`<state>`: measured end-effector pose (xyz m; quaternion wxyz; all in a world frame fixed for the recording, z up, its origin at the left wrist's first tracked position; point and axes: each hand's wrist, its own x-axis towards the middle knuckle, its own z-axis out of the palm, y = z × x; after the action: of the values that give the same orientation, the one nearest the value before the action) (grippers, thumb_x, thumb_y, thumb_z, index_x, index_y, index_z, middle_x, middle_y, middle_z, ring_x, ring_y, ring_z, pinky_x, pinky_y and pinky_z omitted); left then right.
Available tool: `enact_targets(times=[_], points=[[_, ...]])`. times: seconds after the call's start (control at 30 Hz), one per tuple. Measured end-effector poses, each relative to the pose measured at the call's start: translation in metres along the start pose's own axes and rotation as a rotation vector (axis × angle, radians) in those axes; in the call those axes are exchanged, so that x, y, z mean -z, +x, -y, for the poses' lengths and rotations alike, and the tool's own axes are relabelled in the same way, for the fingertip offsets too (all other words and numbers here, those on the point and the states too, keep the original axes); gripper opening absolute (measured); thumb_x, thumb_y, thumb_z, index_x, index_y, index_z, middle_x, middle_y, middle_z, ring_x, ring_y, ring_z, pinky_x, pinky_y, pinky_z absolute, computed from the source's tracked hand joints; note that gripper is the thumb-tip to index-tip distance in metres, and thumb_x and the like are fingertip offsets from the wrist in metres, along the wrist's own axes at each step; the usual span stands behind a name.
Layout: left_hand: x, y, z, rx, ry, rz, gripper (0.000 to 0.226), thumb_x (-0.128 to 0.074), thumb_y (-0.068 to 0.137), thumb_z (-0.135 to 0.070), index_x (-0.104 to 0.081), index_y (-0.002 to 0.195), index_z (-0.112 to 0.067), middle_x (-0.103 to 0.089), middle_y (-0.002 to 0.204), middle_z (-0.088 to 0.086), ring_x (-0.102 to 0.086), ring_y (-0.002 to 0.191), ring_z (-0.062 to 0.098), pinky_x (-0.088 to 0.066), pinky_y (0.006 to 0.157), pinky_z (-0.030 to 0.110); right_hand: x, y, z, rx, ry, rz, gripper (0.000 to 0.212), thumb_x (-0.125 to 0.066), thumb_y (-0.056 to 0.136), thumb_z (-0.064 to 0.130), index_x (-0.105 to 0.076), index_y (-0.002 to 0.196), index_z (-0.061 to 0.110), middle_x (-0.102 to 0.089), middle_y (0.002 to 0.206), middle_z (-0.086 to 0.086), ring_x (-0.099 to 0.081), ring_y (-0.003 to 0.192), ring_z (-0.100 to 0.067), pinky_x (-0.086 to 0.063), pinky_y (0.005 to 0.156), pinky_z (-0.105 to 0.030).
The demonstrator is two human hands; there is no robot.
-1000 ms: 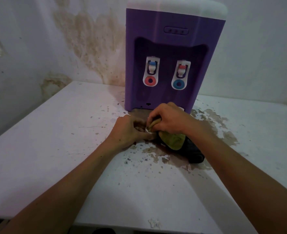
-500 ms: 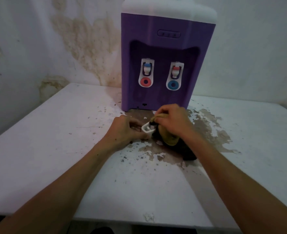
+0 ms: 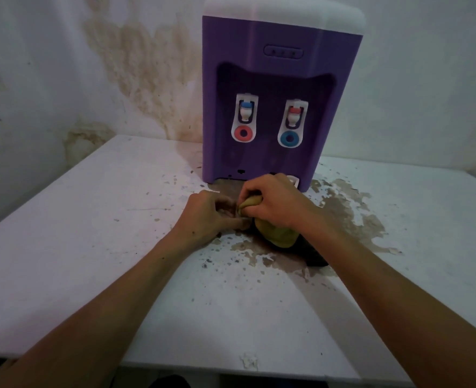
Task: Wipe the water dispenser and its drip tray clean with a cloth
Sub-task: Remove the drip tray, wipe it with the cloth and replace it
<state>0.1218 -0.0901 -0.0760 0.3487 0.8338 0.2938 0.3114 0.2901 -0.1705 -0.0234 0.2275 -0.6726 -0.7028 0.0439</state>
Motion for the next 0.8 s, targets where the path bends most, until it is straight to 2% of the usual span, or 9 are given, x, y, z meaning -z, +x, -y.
enact_targets(times=[0.07,0.13,0.27,0.5,0.63,0.7,0.8], points=[[-0.001,0.001,0.001,-0.008,-0.011,0.003,0.035,-0.091,0.067,-0.043,-0.080,0.096,-0.028,-0.076,0.082,-0.014,-0.070,0.078,0.000,-0.059,0.076,0.028,0.000,-0.002,-0.005,-0.031,0.061,-0.091,0.011,-0.081,0.076,0.025,-0.072,0.081,0.030,-0.072,0.083,0.016,-0.065,0.088,-0.007,-0.052,0.088,-0.035],[-0.001,0.001,0.001,-0.014,-0.013,0.007,0.036,-0.091,0.067,-0.043,-0.080,0.098,-0.028,-0.076,0.084,-0.016,-0.070,0.079,-0.002,-0.059,0.076,0.024,0.002,-0.006,-0.010,-0.034,0.123,-0.158,0.011,-0.081,0.078,0.022,-0.073,0.083,0.027,-0.073,0.082,0.015,-0.066,0.084,-0.002,-0.053,0.082,-0.029],[-0.001,0.002,0.000,-0.025,0.014,0.012,0.038,-0.090,0.068,-0.043,-0.080,0.100,-0.026,-0.075,0.082,-0.015,-0.069,0.076,-0.002,-0.056,0.071,0.017,0.001,-0.008,-0.009,-0.002,0.072,-0.001,0.011,-0.080,0.079,0.020,-0.076,0.087,0.026,-0.074,0.085,0.014,-0.066,0.084,-0.001,-0.055,0.081,-0.032],[0.000,0.004,0.000,0.003,-0.002,0.021,0.036,-0.089,0.068,-0.047,-0.079,0.098,-0.030,-0.074,0.079,-0.018,-0.068,0.074,-0.003,-0.051,0.064,0.010,0.020,0.011,0.002,-0.058,-0.078,0.253,0.008,-0.075,0.086,0.031,-0.079,0.092,0.035,-0.070,0.091,0.016,-0.061,0.092,-0.006,-0.051,0.082,-0.030],[0.002,0.004,0.001,-0.003,-0.043,0.034,0.038,-0.090,0.067,-0.048,-0.081,0.096,-0.026,-0.076,0.080,-0.014,-0.070,0.075,0.000,-0.058,0.069,0.022,0.020,0.024,0.012,-0.114,-0.158,0.304,0.008,-0.077,0.082,0.032,-0.073,0.080,0.038,-0.062,0.097,0.007,-0.061,0.090,-0.014,-0.052,0.066,-0.031],[0.003,0.005,0.001,0.002,-0.039,0.039,0.038,-0.090,0.067,-0.046,-0.081,0.098,-0.025,-0.077,0.082,-0.013,-0.071,0.076,0.000,-0.059,0.070,0.023,0.019,0.028,0.016,-0.131,-0.178,0.301,0.012,-0.080,0.080,0.029,-0.071,0.078,0.036,-0.059,0.099,0.003,-0.062,0.088,-0.017,-0.049,0.058,-0.028],[0.002,0.004,0.002,-0.010,-0.028,0.033,0.037,-0.090,0.067,-0.044,-0.081,0.098,-0.025,-0.076,0.081,-0.015,-0.070,0.077,-0.002,-0.055,0.072,0.016,0.015,0.024,0.018,-0.152,-0.152,0.239,0.024,-0.081,0.080,0.026,-0.064,0.094,0.036,-0.053,0.107,-0.001,-0.055,0.096,-0.020,-0.039,0.059,-0.026]])
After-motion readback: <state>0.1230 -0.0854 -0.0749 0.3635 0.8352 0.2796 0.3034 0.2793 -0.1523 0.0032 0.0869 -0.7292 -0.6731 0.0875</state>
